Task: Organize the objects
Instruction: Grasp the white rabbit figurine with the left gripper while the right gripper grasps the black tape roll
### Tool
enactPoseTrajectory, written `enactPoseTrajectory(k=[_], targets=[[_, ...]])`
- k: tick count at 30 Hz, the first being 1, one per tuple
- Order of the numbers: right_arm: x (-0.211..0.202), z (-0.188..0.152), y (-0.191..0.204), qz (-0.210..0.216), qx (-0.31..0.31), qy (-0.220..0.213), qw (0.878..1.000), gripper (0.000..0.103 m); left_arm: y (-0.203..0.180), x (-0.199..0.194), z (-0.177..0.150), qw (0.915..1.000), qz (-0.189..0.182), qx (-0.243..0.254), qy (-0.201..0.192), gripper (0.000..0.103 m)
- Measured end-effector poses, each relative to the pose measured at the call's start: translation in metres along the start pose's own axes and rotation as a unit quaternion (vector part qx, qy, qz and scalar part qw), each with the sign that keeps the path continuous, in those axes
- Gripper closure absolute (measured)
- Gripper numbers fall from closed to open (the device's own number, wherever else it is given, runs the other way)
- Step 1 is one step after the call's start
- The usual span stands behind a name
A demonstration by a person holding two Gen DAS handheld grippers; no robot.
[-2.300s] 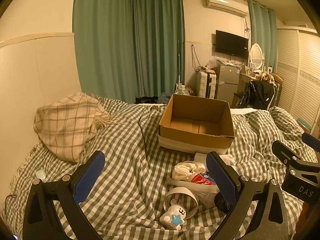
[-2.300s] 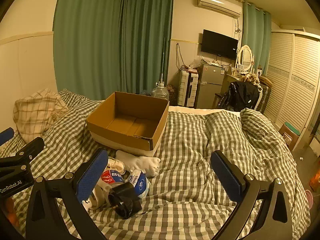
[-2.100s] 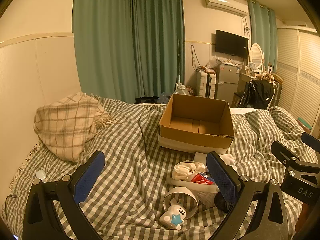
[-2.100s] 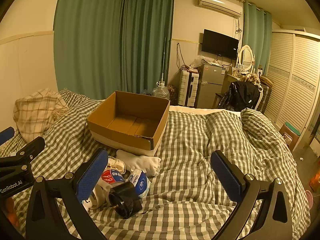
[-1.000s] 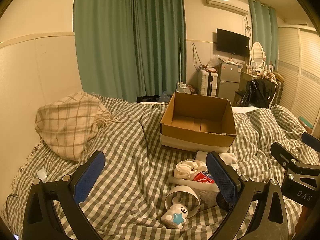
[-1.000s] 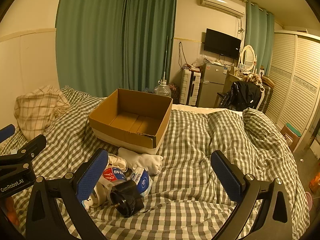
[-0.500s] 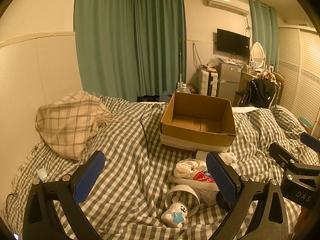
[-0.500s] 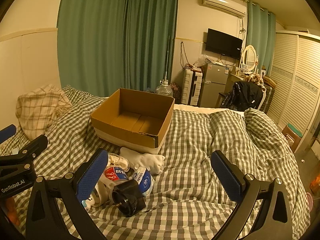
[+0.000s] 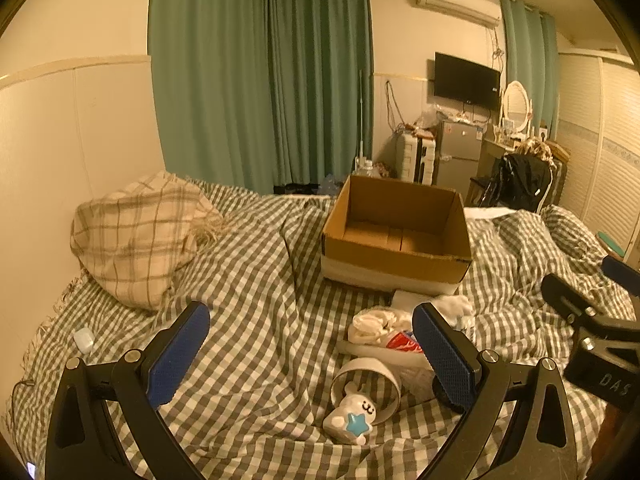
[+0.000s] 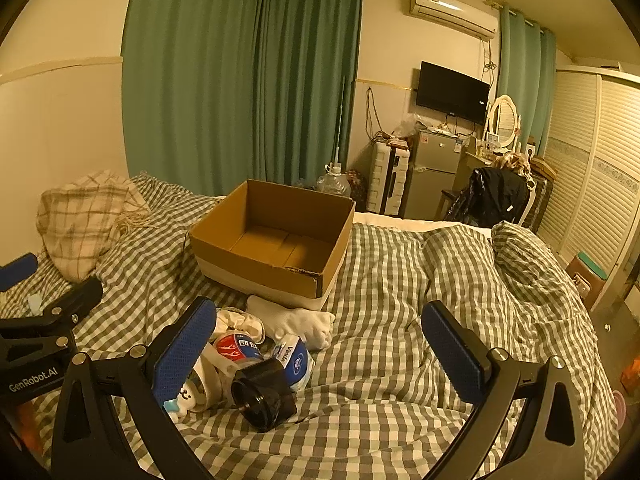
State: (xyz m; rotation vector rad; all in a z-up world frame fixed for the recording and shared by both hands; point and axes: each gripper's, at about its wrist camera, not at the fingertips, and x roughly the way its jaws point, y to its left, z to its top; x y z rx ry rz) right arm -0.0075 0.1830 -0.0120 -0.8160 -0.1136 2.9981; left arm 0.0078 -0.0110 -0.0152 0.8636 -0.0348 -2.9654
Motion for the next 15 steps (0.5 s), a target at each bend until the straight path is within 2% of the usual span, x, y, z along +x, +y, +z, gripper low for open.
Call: enactPoseTrajectory(k=[9, 15], targets=[[0.020, -0.009, 0.000, 0.001, -0.001, 0.035, 0.999, 0.000, 0.001, 0.041, -0.030, 0.9966, 0.007, 0.008, 0.082, 0.000], [0.042, -0.018, 0.000, 0.004, 0.000, 0.071, 0.997, 0.000, -0.005, 0.082, -0.064, 0.9858, -0.015, 0.012, 0.167, 0.000]])
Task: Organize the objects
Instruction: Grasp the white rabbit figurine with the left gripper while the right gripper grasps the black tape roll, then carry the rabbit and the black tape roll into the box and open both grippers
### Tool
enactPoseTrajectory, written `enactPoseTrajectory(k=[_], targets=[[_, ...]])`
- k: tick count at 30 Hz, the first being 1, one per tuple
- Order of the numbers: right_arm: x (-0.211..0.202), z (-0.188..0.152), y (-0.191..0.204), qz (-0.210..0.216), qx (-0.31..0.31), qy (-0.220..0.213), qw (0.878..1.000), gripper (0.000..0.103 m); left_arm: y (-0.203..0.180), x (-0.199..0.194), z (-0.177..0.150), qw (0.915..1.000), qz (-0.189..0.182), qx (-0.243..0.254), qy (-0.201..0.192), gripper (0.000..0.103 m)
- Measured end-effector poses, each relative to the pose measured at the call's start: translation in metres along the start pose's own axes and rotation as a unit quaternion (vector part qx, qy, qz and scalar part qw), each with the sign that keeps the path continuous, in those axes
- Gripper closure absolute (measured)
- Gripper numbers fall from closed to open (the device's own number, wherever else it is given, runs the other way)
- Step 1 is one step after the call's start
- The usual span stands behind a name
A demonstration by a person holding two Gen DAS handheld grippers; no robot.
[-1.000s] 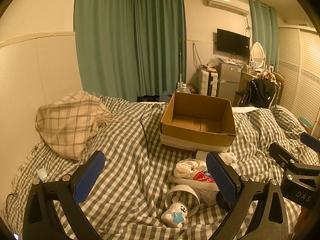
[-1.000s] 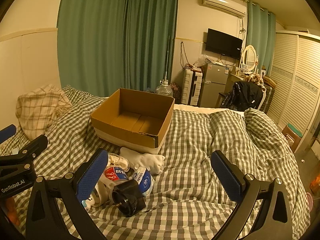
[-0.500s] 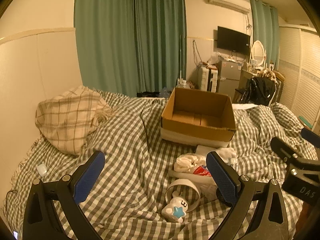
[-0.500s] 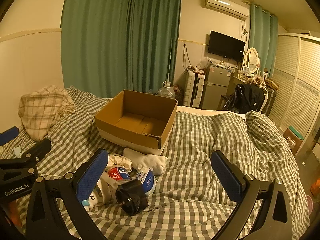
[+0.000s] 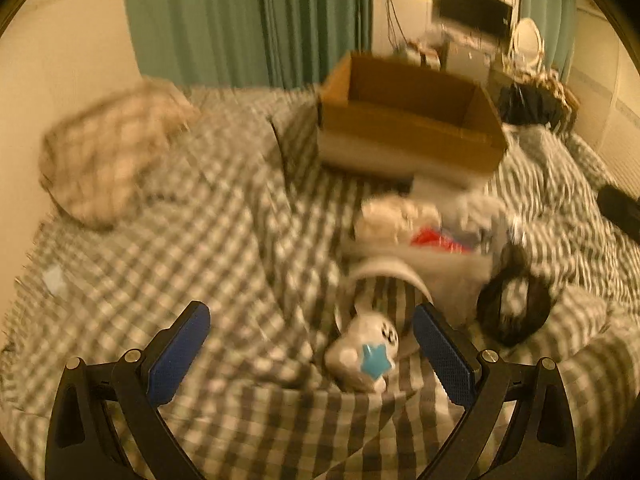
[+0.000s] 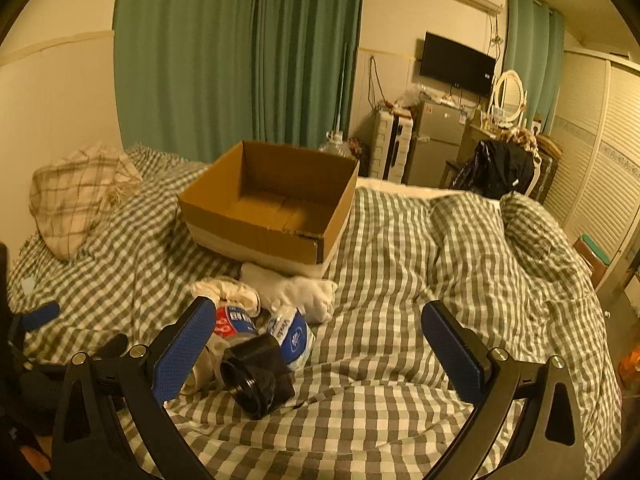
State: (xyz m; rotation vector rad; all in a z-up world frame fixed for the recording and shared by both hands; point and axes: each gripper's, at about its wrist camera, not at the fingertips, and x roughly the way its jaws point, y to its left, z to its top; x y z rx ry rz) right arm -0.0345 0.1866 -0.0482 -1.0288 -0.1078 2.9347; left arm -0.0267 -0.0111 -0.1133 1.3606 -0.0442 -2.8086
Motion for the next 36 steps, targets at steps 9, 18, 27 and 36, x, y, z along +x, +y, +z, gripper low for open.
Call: enactPoseTrajectory(k=[9, 18, 27, 36], targets=[[0.043, -0.015, 0.014, 0.020, -0.028, 0.078, 0.996, 0.000, -0.010, 0.052, -0.016, 0.9951, -0.040, 0.017, 0.088, 0.026], [0.073, -0.030, 0.024, 0.052, -0.040, 0.150, 0.987, 0.014, -0.017, 0.059, -0.023, 0.9895, -0.092, 0.037, 0.105, 0.052], [0.073, -0.038, 0.030, 0.097, -0.049, 0.178, 0.978, 0.059, -0.013, 0.029, -0.019, 0.9907, -0.100, 0.035, 0.084, 0.052], [0.049, -0.034, 0.024, 0.112, -0.036, 0.139, 0.983, 0.096, 0.005, -0.007, -0.017, 0.9931, -0.106, 0.009, 0.050, 0.052]])
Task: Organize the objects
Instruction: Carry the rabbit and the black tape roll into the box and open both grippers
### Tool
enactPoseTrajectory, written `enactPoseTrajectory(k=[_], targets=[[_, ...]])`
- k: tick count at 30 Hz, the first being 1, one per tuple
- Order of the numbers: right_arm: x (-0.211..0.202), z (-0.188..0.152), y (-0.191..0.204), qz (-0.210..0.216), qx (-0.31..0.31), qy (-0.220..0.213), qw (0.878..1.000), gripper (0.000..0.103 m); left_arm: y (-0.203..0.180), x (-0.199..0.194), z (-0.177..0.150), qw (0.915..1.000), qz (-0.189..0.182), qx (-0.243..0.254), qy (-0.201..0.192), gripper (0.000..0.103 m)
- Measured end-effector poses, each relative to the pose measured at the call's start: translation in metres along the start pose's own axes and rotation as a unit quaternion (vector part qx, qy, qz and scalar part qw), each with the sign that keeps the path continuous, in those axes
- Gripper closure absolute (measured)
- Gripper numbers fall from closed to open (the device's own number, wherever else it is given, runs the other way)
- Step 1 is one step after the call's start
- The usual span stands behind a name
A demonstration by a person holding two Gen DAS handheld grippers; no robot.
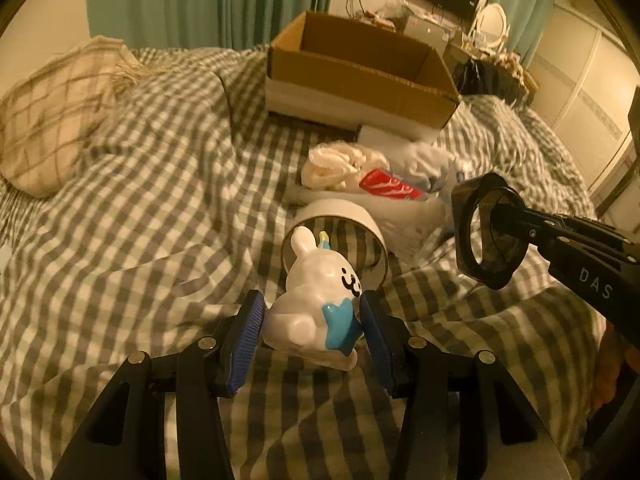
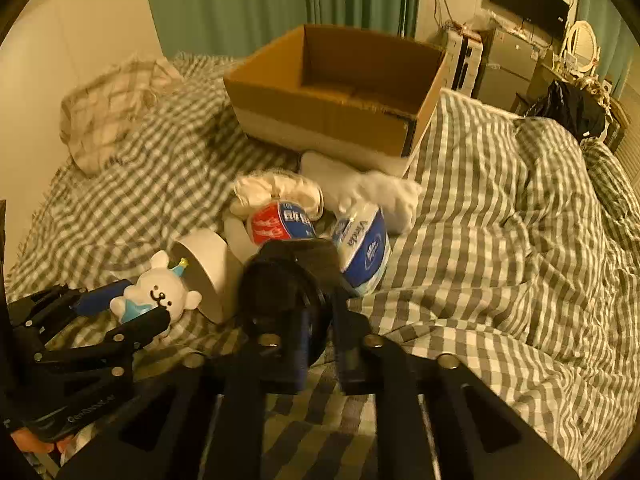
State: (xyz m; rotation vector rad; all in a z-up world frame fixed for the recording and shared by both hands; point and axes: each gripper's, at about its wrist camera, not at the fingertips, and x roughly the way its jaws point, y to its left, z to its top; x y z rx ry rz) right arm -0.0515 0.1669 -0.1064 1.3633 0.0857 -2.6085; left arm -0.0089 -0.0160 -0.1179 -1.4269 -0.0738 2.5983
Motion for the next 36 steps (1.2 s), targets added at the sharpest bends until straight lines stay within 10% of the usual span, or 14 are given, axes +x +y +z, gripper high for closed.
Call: enactPoseTrajectory(k=[9, 20, 36], targets=[[-0.049, 0.008, 0.008, -0.007, -0.010, -0.068, 0.998, 0.096, 0.003, -0.050, 0.016, 0.9982, -0.006, -0.008, -0.060, 0.052], [-0.094, 0.079, 0.013, -0.026, -0.054, -0.137, 0.989, 0.096, -0.011, -0.080, 0.117, 0.9889, -0.016, 0.019, -0.147, 0.052], [-0.011, 0.207, -0.041, -0.056, -0.007, -0.145, 0.988, 0.096, -0.028, 0.024, 0.239, 0.9880, -0.007, 0.056, -0.144, 0.055]])
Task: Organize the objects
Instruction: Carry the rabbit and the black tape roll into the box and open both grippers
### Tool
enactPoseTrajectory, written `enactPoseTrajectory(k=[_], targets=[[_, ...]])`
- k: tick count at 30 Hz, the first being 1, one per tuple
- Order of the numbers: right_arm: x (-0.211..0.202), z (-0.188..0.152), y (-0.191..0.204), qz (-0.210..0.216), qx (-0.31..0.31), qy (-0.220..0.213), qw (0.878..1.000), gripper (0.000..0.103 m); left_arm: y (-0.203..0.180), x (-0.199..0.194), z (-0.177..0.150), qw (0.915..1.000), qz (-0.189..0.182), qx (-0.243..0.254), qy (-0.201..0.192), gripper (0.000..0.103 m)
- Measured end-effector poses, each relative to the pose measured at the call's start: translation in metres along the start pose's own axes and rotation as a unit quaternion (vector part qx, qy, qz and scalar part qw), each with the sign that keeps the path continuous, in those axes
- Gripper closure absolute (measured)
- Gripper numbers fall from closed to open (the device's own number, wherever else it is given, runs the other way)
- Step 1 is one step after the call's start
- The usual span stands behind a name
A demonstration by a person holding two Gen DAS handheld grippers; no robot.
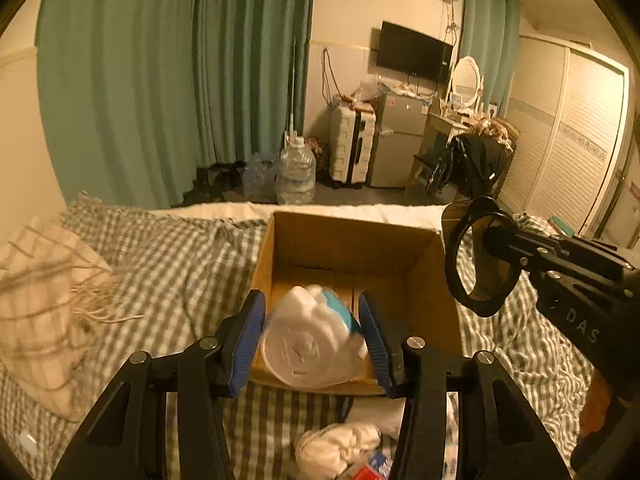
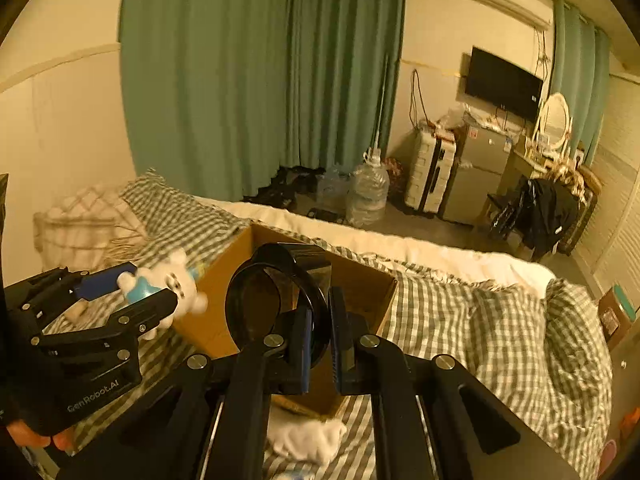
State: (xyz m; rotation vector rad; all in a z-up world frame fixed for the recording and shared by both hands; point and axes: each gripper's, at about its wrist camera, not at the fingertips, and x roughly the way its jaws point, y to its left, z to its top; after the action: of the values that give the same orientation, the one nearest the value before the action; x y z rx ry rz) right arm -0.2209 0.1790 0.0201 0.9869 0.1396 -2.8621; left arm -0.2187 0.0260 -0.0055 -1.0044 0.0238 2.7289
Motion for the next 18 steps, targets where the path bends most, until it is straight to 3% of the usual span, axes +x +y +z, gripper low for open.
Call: enactPoseTrajectory(k=[2, 3, 4, 9, 14, 15, 16, 17, 18], targets=[[0.019, -0.003, -0.005, -0.002, 0.004, 0.011, 1.000, 0.096, 0.000, 0.017, -0.001, 1.0000, -0.001, 0.002, 0.004, 0.056], [0.029, -0.006, -0.007, -0.003, 0.006, 0.017, 1.000, 0.096, 0.000, 0.025, -0.001, 1.0000, -0.003, 0.004, 0.006, 0.076], [0.040, -0.010, -0.010, -0.003, 0.010, 0.024, 1.000, 0.096, -0.001, 0.032, -0.002, 0.9999, -0.005, 0.006, 0.010, 0.085], [0.082, -0.030, -0.025, -0.002, 0.023, 0.057, 0.998, 0.096, -0.002, 0.063, -0.004, 0.9998, 0.003, 0.011, 0.019, 0.086], [0.093, -0.039, -0.027, -0.010, 0.027, 0.070, 0.997, 0.095, 0.006, 0.075, 0.001, 0.9993, 0.001, -0.012, 0.035, 0.084], [0.093, -0.039, -0.028, -0.013, 0.027, 0.069, 0.997, 0.087, 0.008, 0.075, 0.002, 0.9991, 0.000, -0.014, 0.039, 0.084], [0.089, -0.039, -0.029, -0.016, 0.029, 0.065, 0.997, 0.067, 0.007, 0.073, 0.003, 0.9990, -0.002, -0.015, 0.043, 0.082], [0.083, -0.038, -0.031, -0.018, 0.035, 0.058, 0.998, 0.053, 0.006, 0.067, 0.005, 0.9990, -0.003, -0.015, 0.041, 0.077], [0.077, -0.037, -0.033, -0.018, 0.041, 0.049, 0.998, 0.033, 0.006, 0.063, 0.007, 0.9992, -0.001, -0.013, 0.038, 0.066]])
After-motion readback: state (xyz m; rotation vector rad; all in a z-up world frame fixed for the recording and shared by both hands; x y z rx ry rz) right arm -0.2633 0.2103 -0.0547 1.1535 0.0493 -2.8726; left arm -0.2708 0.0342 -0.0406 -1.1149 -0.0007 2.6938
